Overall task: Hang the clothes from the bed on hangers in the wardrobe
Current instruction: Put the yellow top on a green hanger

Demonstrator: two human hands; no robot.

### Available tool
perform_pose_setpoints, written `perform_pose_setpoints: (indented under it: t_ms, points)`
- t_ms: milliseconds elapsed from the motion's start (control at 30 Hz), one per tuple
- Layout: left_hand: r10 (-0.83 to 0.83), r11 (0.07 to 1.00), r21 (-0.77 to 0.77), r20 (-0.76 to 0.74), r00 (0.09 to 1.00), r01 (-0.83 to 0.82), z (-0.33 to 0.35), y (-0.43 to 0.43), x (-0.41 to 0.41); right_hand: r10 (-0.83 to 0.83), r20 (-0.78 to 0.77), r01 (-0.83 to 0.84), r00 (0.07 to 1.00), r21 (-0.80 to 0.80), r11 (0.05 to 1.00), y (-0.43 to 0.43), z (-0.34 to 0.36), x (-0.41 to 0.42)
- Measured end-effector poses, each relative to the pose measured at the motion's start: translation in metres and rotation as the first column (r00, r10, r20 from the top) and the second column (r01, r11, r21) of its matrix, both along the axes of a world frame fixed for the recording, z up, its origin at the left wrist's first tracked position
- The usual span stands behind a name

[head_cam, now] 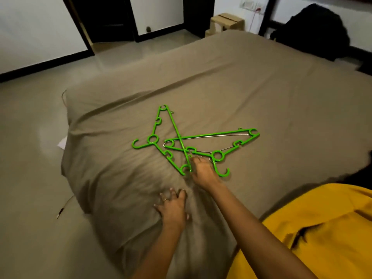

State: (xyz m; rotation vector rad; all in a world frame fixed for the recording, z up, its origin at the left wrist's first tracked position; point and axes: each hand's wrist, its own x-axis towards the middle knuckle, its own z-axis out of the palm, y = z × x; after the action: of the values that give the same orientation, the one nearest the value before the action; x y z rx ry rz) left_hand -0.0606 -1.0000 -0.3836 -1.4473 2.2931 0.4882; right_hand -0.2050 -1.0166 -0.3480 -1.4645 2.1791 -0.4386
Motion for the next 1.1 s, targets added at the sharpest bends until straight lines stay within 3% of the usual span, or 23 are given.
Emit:
perform_pose_setpoints:
  t_ms: [100, 167, 267, 333, 400, 467, 567, 633, 667, 733, 767, 800, 867, 933, 1033, 1100]
  points:
    - [-0.006, 1.0, 0.004, 0.023, 1.0, 0.006, -0.009, 0.0, 0.004, 0.09, -0.06, -0.083, 0.994, 0.112, 0.99, -0.029, -0.025, 0.026]
    - [-0.004, 1.0, 0.0, 0.023, 1.0, 0.004, -0.012, -0.002, 0.008, 0.117, -0.218, -0.075, 0.969, 0.194, 0.978, -0.039, -0.037, 0.04]
    - [-0.008, 1.0, 0.014, 0.015, 1.0, 0.008, -0.015, -0.005, 0.011, 0.014, -0.347, 0.035, 0.938, 0.134, 0.99, -0.04, -0.042, 0.04]
    - [-0.011, 0.999, 0.054, 0.011, 1.0, 0.01, -0.01, -0.006, 0.011, -0.068, -0.321, 0.079, 0.945, 0.024, 0.997, -0.033, -0.033, 0.027]
    - [-0.019, 0.998, 0.067, 0.017, 1.0, 0.018, -0.002, -0.009, 0.01, -0.222, -0.131, 0.19, 0.966, -0.221, 0.957, -0.016, -0.014, 0.009]
    - [-0.035, 0.996, 0.088, 0.04, 0.999, 0.031, 0.005, -0.01, 0.008, -0.391, 0.162, 0.423, 0.906, -0.384, 0.821, 0.013, 0.009, -0.008]
    - [-0.013, 0.992, 0.129, 0.072, 0.997, 0.003, 0.02, -0.005, 0.005, -0.425, 0.493, 0.625, 0.759, -0.369, 0.688, 0.082, 0.039, -0.027]
    - [0.086, 0.987, 0.14, -0.079, 0.993, -0.074, 0.038, 0.008, -0.005, -0.366, 0.679, 0.707, 0.636, -0.324, 0.628, 0.141, 0.059, -0.03]
    - [0.195, 0.974, 0.169, -0.259, 0.946, -0.154, 0.047, 0.018, -0.013, -0.365, 0.708, 0.73, 0.605, -0.31, 0.609, 0.175, 0.068, -0.032]
    - [0.398, 0.916, 0.299, -0.594, 0.699, -0.268, 0.069, 0.039, -0.033, -0.429, 0.705, 0.769, 0.564, -0.259, 0.585, 0.247, 0.079, -0.036]
    - [0.419, 0.908, 0.318, -0.716, 0.559, -0.274, 0.08, 0.049, -0.046, -0.465, 0.7, 0.787, 0.542, -0.228, 0.573, 0.284, 0.082, -0.039]
    - [0.343, 0.937, 0.259, -0.804, 0.486, -0.233, 0.088, 0.06, -0.059, -0.502, 0.693, 0.805, 0.517, -0.194, 0.56, 0.321, 0.086, -0.041]
    - [0.037, 0.999, 0.018, -0.878, 0.477, -0.044, 0.099, 0.083, -0.087, -0.547, 0.699, 0.837, 0.461, -0.139, 0.529, 0.391, 0.094, -0.045]
    - [-0.211, 0.967, -0.123, -0.878, 0.429, 0.223, 0.113, 0.113, -0.118, -0.584, 0.737, 0.89, 0.342, -0.054, 0.453, 0.453, 0.1, -0.046]
    - [-0.105, 0.881, 0.069, -0.936, 0.335, 0.468, 0.133, 0.163, -0.157, -0.531, 0.838, 0.941, 0.125, 0.07, 0.332, 0.524, 0.119, -0.052]
    - [-0.039, 0.844, 0.15, -0.94, 0.338, 0.514, 0.139, 0.192, -0.179, -0.532, 0.841, 0.939, 0.104, 0.094, 0.332, 0.554, 0.136, -0.063]
